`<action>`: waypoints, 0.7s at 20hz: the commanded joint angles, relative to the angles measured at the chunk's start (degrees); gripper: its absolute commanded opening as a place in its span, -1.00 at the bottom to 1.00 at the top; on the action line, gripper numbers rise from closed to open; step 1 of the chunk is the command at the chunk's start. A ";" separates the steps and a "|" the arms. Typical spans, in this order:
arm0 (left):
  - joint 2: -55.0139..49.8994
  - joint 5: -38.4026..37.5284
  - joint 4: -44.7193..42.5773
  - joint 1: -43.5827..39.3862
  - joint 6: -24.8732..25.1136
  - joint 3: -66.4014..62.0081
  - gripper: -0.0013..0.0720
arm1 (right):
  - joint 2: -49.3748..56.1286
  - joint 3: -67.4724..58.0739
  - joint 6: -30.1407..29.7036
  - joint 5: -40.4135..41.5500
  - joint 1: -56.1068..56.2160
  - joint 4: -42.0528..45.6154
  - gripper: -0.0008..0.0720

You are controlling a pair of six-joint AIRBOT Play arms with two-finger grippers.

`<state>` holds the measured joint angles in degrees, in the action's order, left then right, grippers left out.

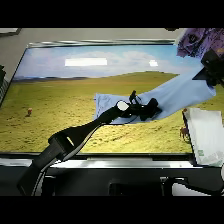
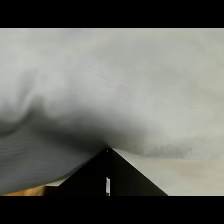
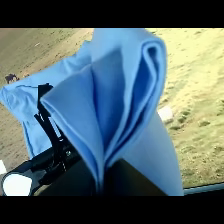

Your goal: Fold the clothes and pants, and hang the long-sleeved shirts on hangers.

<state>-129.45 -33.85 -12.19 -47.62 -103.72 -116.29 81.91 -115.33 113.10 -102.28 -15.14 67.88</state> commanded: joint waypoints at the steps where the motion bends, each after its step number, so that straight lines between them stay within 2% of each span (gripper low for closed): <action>1: 1.46 -9.16 -3.89 3.13 0.79 -0.81 -0.93 | -0.35 -0.07 0.81 0.35 0.11 1.25 -0.88; 4: 7.21 -23.76 -19.71 9.81 -0.09 -0.81 -0.93 | -0.35 -0.07 3.85 1.09 0.35 -1.92 -0.88; 8: 19.08 -39.98 -43.47 20.28 -0.22 -0.81 -0.93 | 0.59 0.00 8.24 6.16 9.55 2.23 -0.88; 10: 24.63 -43.65 -48.41 25.81 0.79 -0.81 -0.92 | 1.81 0.00 12.33 10.23 16.46 3.87 -0.88; 14: 32.74 -44.22 -48.70 35.69 1.77 -0.81 -0.92 | 6.62 0.00 19.78 17.84 31.04 12.37 -0.88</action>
<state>-102.43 -74.41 -56.16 -18.52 -102.61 -117.10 85.67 -115.33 126.80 -90.11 6.87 74.43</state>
